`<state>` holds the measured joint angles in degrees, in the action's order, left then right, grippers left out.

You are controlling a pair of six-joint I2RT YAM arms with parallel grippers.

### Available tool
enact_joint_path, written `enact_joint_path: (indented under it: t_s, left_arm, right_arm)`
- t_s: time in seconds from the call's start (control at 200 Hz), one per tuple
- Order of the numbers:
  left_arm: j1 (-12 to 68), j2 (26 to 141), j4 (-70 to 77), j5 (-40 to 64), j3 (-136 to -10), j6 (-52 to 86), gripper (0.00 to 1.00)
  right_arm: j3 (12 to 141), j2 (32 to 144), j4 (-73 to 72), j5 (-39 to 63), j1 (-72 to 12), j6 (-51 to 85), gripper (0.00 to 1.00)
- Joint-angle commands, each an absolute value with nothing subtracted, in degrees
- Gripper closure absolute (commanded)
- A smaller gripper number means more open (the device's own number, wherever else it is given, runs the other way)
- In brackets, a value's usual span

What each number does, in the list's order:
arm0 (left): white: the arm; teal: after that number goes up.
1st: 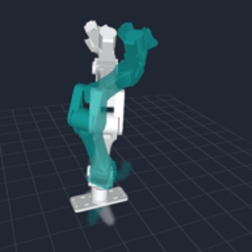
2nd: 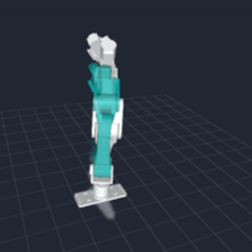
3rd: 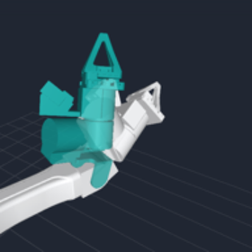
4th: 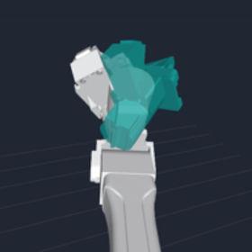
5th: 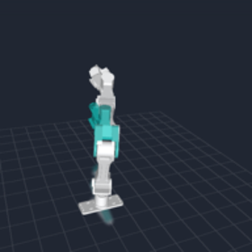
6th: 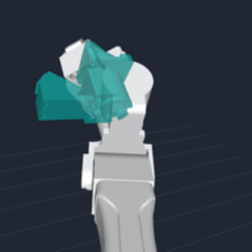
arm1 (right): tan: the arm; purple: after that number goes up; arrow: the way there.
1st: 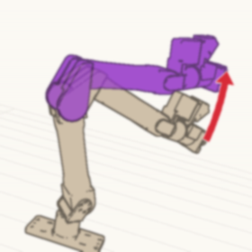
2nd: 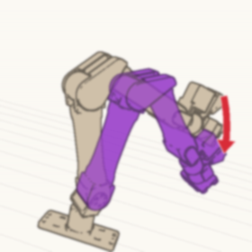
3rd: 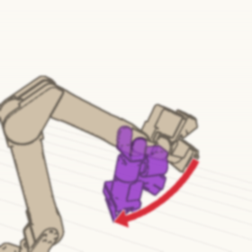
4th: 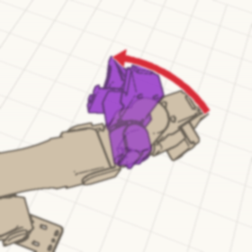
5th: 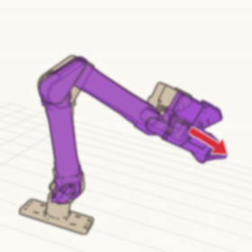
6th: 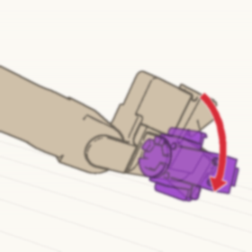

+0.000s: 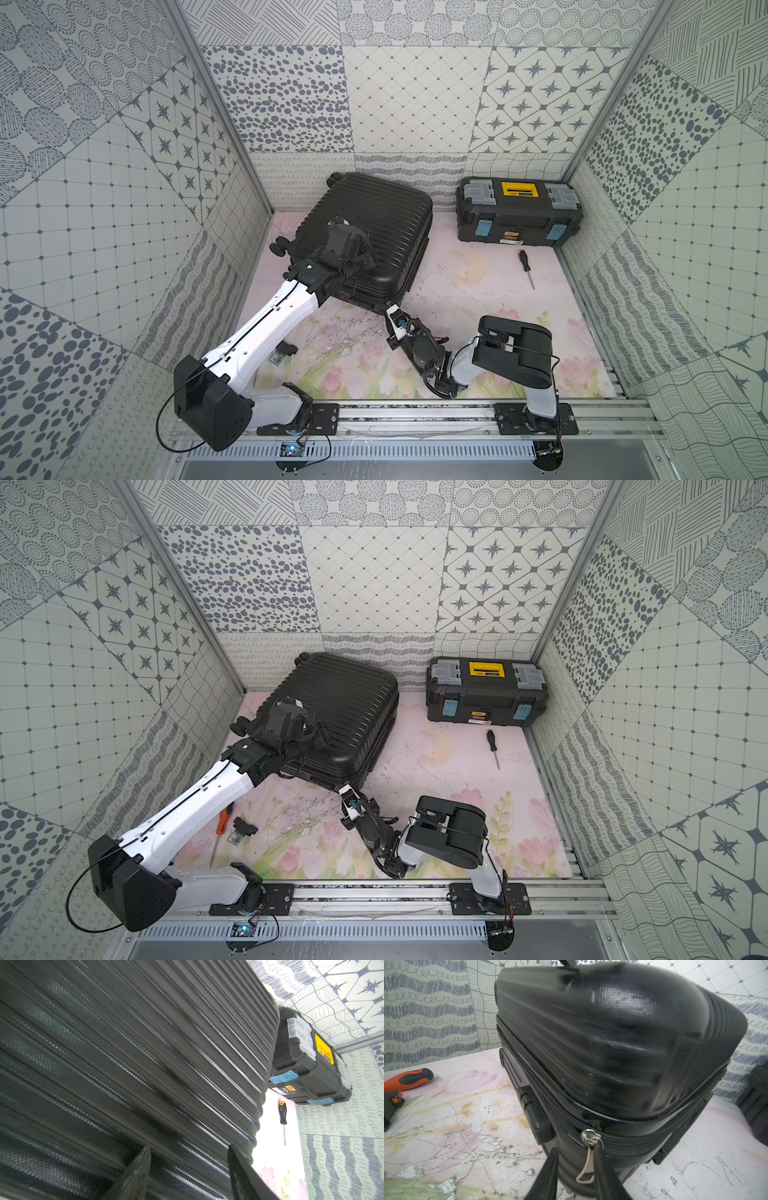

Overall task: Open the suitcase zippers
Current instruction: Adjust the suitcase at the center of the board.

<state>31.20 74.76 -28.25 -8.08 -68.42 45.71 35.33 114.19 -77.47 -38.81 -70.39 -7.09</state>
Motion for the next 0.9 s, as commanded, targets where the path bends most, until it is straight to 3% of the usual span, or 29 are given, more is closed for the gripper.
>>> enact_joint_path:
  t_s: [0.0,0.896]
  left_arm:
    - [31.1,76.3,-44.0,-4.0,-66.2,47.8,0.41]
    - [31.1,76.5,-43.7,-3.1,-66.2,48.2,0.42]
  right_arm:
    - [36.2,115.7,-80.0,-42.9,-70.0,-6.8,0.70]
    - [34.8,114.5,-79.9,-44.6,-70.2,-6.6,0.71]
